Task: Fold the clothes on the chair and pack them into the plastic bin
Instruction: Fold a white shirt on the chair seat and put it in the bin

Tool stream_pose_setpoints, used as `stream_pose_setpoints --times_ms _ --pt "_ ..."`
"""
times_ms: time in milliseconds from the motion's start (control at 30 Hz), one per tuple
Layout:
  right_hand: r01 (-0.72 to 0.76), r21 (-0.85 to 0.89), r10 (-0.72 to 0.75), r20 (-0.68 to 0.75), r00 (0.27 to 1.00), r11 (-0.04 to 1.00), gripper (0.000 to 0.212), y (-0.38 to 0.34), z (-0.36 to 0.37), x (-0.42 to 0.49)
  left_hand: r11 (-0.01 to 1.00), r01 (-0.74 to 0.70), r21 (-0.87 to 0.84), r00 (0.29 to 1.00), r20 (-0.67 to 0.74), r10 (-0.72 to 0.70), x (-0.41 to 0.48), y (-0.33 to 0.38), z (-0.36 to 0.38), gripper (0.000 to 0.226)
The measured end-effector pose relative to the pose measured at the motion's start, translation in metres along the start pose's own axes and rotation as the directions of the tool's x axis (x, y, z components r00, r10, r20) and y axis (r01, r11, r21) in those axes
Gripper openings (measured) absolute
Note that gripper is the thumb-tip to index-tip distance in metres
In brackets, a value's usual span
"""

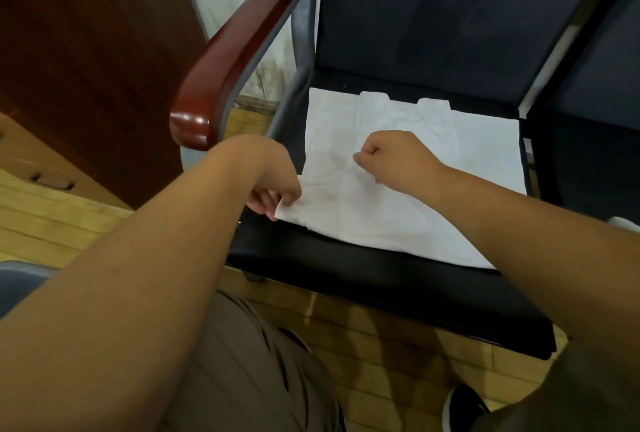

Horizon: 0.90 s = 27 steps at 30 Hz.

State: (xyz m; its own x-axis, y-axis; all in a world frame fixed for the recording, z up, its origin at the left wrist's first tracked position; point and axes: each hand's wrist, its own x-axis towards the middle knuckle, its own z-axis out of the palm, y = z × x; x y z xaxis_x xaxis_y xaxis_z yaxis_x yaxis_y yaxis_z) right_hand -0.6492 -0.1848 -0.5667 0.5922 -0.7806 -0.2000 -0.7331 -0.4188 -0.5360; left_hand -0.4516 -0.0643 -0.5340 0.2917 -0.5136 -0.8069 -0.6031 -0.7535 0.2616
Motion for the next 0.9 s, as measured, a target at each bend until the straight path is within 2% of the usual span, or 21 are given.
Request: stream_pose_setpoints --times_ms 133,300,400,533,667,767,900 --pt "-0.012 0.073 0.014 -0.025 1.0 0.997 0.021 -0.022 0.01 0.034 0.992 -0.009 -0.123 0.998 0.059 0.016 0.001 -0.004 -0.004 0.017" --pt "0.032 -0.097 -0.041 -0.089 0.995 0.995 0.019 -0.058 0.025 0.085 0.995 0.057 -0.086 0.99 0.137 -0.045 0.007 -0.005 -0.007 0.024" --pt "0.06 -0.182 -0.083 -0.119 0.989 0.982 0.028 -0.074 0.033 0.112 0.992 0.121 -0.047 0.982 0.149 -0.112 0.017 -0.002 -0.004 0.034" --pt "0.055 -0.211 -0.087 -0.149 0.985 0.976 0.042 -0.082 0.041 0.137 0.988 0.089 -0.129 0.994 0.079 -0.079 0.026 0.002 -0.01 0.031" --pt "0.071 -0.297 -0.109 -0.114 0.988 0.952 0.047 -0.083 0.049 0.15 0.99 0.078 -0.118 0.991 0.114 -0.064 0.029 0.0 -0.013 0.032" --pt "0.125 -0.363 -0.17 -0.096 0.981 0.924 0.041 -0.084 0.053 0.153 0.994 0.065 -0.083 0.994 0.099 -0.057 0.034 0.002 -0.013 0.036" --pt "0.158 -0.428 -0.195 -0.044 0.98 0.89 0.048 -0.084 0.054 0.157 0.998 0.036 -0.056 0.993 0.113 -0.03 0.036 0.004 -0.01 0.039"
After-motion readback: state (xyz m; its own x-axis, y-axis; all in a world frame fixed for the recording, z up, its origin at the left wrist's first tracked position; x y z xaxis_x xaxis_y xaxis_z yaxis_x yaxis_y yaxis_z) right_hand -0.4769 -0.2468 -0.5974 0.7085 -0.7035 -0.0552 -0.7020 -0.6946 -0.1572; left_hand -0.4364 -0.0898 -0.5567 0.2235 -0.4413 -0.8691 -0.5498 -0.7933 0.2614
